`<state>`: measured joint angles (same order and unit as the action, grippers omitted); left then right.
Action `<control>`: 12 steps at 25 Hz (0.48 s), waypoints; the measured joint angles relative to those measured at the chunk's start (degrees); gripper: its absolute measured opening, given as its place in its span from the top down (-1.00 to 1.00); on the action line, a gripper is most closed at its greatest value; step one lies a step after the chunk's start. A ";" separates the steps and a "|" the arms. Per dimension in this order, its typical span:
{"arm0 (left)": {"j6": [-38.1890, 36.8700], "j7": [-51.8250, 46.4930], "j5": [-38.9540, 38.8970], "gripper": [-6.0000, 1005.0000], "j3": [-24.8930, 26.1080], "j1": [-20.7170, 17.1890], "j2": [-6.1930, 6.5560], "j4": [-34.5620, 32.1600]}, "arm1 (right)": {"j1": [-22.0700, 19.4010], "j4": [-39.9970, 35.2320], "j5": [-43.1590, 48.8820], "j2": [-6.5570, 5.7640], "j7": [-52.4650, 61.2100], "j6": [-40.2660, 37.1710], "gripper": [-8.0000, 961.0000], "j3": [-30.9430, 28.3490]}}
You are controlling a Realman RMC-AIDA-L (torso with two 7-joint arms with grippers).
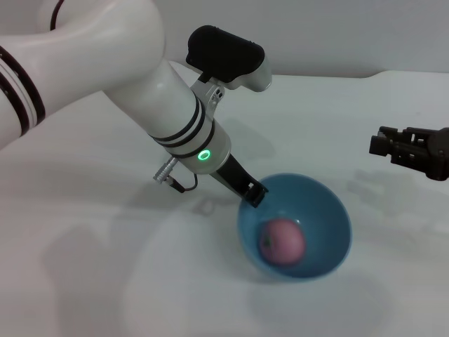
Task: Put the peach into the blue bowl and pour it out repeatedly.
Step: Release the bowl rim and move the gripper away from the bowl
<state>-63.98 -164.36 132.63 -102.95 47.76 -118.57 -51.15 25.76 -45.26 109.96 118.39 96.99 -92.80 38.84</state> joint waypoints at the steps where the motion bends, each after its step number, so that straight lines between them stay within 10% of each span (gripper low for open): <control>1: -0.03 0.01 0.00 0.85 0.00 0.02 0.00 -0.01 | -0.06 0.01 -0.01 0.00 -0.01 0.00 0.21 -0.01; 11: 0.05 0.29 0.00 0.40 4.80 -0.57 0.42 -0.53 | -0.11 0.00 -0.02 0.00 -0.05 0.15 0.21 -0.08; 12: 0.12 1.03 -0.03 -0.01 7.23 -1.01 0.49 -0.64 | -0.11 0.03 -0.02 0.00 -0.05 0.36 0.21 -0.08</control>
<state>-63.86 -163.33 132.60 -95.72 46.76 -118.07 -51.79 25.65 -45.24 109.94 118.39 96.94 -92.44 38.76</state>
